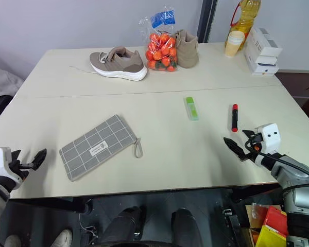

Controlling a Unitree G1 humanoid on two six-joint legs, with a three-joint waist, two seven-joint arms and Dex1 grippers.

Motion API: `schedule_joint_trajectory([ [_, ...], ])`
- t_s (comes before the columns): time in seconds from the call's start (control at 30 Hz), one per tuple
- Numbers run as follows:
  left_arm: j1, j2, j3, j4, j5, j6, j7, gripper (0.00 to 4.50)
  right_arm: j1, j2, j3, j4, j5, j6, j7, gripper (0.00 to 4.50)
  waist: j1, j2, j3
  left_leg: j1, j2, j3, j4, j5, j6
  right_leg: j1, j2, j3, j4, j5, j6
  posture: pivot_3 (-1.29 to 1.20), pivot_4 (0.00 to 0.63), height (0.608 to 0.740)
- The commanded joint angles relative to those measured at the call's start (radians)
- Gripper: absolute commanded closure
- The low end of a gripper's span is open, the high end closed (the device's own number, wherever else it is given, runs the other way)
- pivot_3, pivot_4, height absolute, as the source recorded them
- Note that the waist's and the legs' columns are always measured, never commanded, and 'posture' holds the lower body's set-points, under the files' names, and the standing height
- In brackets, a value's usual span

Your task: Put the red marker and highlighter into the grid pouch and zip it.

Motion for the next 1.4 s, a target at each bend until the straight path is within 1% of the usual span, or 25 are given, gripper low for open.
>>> schedule_joint_trajectory([
  [0.03, 0.002, 0.004, 0.016, -0.036, -0.011, -0.006, 0.002, 0.0, -0.006, 0.003, -0.01, -0.05, 0.01, 0.001, -0.01, 0.09, 0.0, 0.0, 0.0, 0.0, 0.0, 0.0, 0.0, 0.0, 0.0, 0.0, 0.0, 0.0, 0.0, 0.0, 0.0, 0.0, 0.15, 0.74],
  [0.17, -0.012, -0.006, 0.011, -0.033, -0.026, -0.001, 0.003, 0.0, -0.015, 0.012, 0.001, -0.088, 0.023, 0.018, -0.016, 0.09, 0.0, 0.0, 0.0, 0.0, 0.0, 0.0, 0.0, 0.0, 0.0, 0.0, 0.0, 0.0, 0.0, 0.0, 0.0, 0.0, 0.15, 0.74],
  [0.33, -0.015, 0.004, -0.004, -0.018, 0.01, -0.024, 0.017, 0.0, -0.029, 0.036, 0.027, -0.17, 0.062, 0.063, -0.011, 0.09, -0.002, 0.0, 0.0, 0.0, 0.0, 0.0, 0.0, 0.0, 0.0, 0.0, 0.0, 0.0, 0.0, 0.0, 0.0, 0.0, 0.15, 0.74],
  [0.53, 0.01, -0.015, 0.009, -0.04, 0.013, -0.086, 0.002, 0.0, -0.07, 0.09, 0.139, -0.297, 0.101, 0.121, 0.0, 0.09, -0.004, 0.0, 0.0, 0.0, 0.001, 0.0, 0.0, 0.0, 0.0, -0.001, 0.0, 0.0, 0.0, 0.0, 0.0, 0.0, 0.15, 0.74],
  [0.57, 0.014, -0.016, 0.008, -0.043, 0.012, -0.091, 0.0, 0.0, -0.076, 0.097, 0.148, -0.309, 0.106, 0.129, -0.003, 0.58, -0.004, 0.0, 0.0, 0.0, 0.001, 0.0, 0.0, 0.0, 0.0, -0.001, 0.0, 0.0, 0.0, 0.0, 0.0, 0.0, 0.15, 0.74],
  [0.6, 0.016, -0.012, 0.005, -0.042, 0.01, -0.096, -0.008, 0.0, -0.086, 0.109, 0.166, -0.326, 0.112, 0.145, -0.012, 0.79, -0.003, 0.0, 0.0, -0.001, 0.001, 0.0, -0.001, 0.0, 0.0, -0.001, 0.0, 0.0, 0.0, 0.0, 0.0, 0.0, 0.15, 0.74],
  [0.67, 0.028, 0.001, -0.008, -0.047, 0.013, -0.11, -0.034, 0.0, -0.108, 0.141, 0.24, -0.364, 0.092, 0.158, -0.03, 1.84, -0.002, 0.0, 0.0, -0.002, 0.001, 0.0, 0.0, 0.0, 0.0, -0.002, 0.0, 0.0, 0.0, 0.0, 0.0, 0.0, 0.15, 0.74],
  [0.7, 0.034, 0.011, -0.015, -0.049, 0.017, -0.118, -0.052, 0.0, -0.124, 0.159, 0.283, -0.374, 0.071, 0.164, -0.043, 2.29, -0.002, 0.0, 0.0, -0.002, 0.001, 0.0, 0.0, 0.0, 0.0, -0.003, 0.0, 0.0, -0.001, 0.0, 0.0, 0.0, 0.15, 0.74],
  [0.8, 0.057, 0.034, -0.015, -0.058, 0.017, -0.14, -0.101, 0.0, -0.17, 0.21, 0.38, -0.375, 0.019, 0.162, -0.077, 4.01, -0.002, 0.0, 0.0, -0.003, 0.001, 0.0, 0.0, 0.0, 0.0, -0.004, 0.0, 0.0, -0.001, 0.0, 0.0, 0.0, 0.15, 0.74],
  [0.83, 0.069, 0.042, -0.011, -0.063, 0.015, -0.149, -0.12, 0.0, -0.188, 0.23, 0.408, -0.373, 0.002, 0.161, -0.092, 4.45, -0.002, 0.0, 0.0, -0.003, 0.001, 0.0, 0.0, 0.0, 0.0, -0.004, 0.0, 0.0, -0.001, 0.0, 0.0, 0.0, 0.15, 0.74],
  [0.97, 0.145, 0.093, -0.009, -0.084, 0.038, -0.206, -0.21, 0.0, -0.269, 0.321, 0.519, -0.344, -0.057, 0.171, -0.143, 4.45, -0.007, 0.0, 0.0, -0.005, 0.001, 0.0, 0.0, 0.0, 0.0, -0.009, 0.0, 0.0, -0.001, 0.0, 0.0, 0.0, 0.15, 0.74],
  [1.13, 0.248, 0.146, -0.014, -0.105, 0.098, -0.306, -0.3, 0.0, -0.363, 0.432, 0.679, -0.263, -0.147, 0.19, -0.166, 4.45, -0.004, 0.0, 0.0, -0.005, 0.002, 0.001, -0.003, 0.0, 0.0, -0.012, 0.001, 0.0, -0.001, 0.001, -0.001, 0.0, 0.15, 0.74],
  [1.23, 0.293, 0.165, -0.009, -0.118, 0.121, -0.346, -0.339, 0.0, -0.395, 0.483, 0.717, -0.216, -0.163, 0.189, -0.162, 4.45, -0.003, 0.0, 0.0, -0.005, 0.001, 0.001, -0.003, 0.0, 0.0, -0.012, 0.0, 0.0, -0.001, 0.001, -0.001, 0.0, 0.15, 0.74],
  [1.3, 0.337, 0.189, -0.019, -0.117, 0.167, -0.393, -0.373, 0.0, -0.443, 0.539, 0.742, -0.113, -0.195, 0.208, -0.19, 4.45, -0.006, 0.0, 0.0, -0.005, 0.001, 0.001, -0.003, 0.0, 0.0, -0.012, 0.001, 0.0, -0.001, 0.001, -0.002, 0.0, 0.15, 0.74],
  [1.4, 0.376, 0.205, -0.032, -0.108, 0.215, -0.452, -0.402, 0.0, -0.479, 0.579, 0.755, 0.002, -0.238, 0.228, -0.22, 4.45, -0.01, 0.001, 0.0, -0.005, 0.003, 0.001, -0.004, 0.0, 0.0, -0.013, 0.002, 0.0, -0.001, 0.002, -0.004, 0.0, 0.15, 0.74],
])
